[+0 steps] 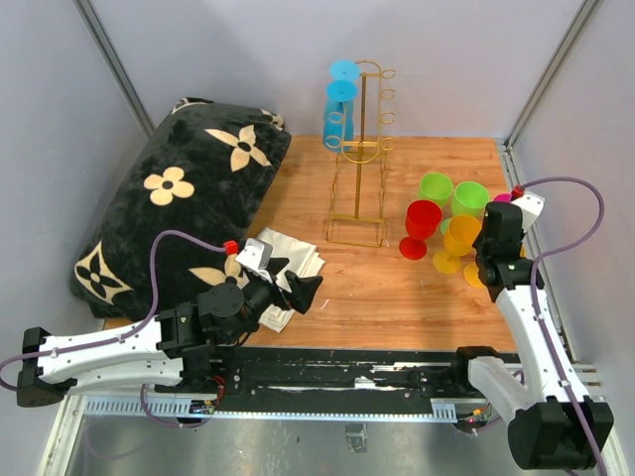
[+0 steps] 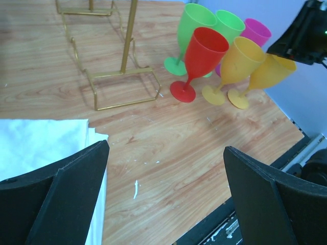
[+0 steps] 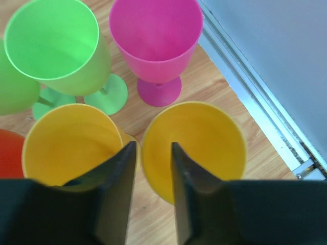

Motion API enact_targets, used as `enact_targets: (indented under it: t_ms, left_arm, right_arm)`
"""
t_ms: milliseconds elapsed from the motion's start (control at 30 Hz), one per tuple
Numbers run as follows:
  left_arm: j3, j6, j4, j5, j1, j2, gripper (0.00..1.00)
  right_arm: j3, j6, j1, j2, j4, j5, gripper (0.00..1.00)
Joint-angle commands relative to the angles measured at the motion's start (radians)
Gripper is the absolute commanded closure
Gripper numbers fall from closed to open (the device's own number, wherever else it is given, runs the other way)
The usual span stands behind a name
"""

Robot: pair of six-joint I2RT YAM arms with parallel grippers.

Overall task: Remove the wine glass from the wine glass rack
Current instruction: Place the wine glass at the center of the board.

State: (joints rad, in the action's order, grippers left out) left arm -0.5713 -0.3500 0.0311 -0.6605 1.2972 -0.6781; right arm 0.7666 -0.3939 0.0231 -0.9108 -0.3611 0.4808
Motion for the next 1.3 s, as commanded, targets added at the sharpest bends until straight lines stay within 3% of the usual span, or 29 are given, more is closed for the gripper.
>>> enact_targets:
  t_ms: [0,167,400,700,767,833,967,1267]
  left_arm:
    - [0.003,-0.107,-0.026,-0.102,-0.005,0.006,0.0]
    - [-0.017,-0.121,-0.039,-0.102,-0.006,-0.018,0.0]
    - [-0.045,-0.151,-0.097,-0.115,-0.006,-0.042,0.0]
    - [-0.077,-0.16,-0.147,-0.118,-0.006,-0.069,0.0]
    - [-0.128,-0.147,-0.205,-0.043,-0.022,-0.09,0.0]
    - [-0.202,-0.12,-0.295,0.102,-0.077,-0.125,0.0]
    - [-0.349,-0.167,-0.485,0.204,-0.253,-0.193,0.0]
    - [-0.427,-0.084,-0.353,0.626,-0.648,-0.21,0.0]
  right_arm:
    - [0.006,0.015,-0.029,0.052,0.014,0.046,0.6]
    - [0.055,0.031,-0.029,0.101,-0.029,-0.02,0.58]
    - [0.102,0.046,-0.029,0.216,-0.011,-0.224,0.34]
    - [0.115,-0.066,-0.029,0.251,0.018,-0.834,0.2]
    - [0.102,-0.104,-0.029,0.251,0.058,-0.963,0.2]
    - [0.084,-0.138,-0.029,0.251,0.115,-1.086,0.2]
    - [0.066,-0.181,-0.029,0.255,0.172,-1.23,0.19]
    - [0.049,-0.175,-0.029,0.28,0.141,-1.312,0.16]
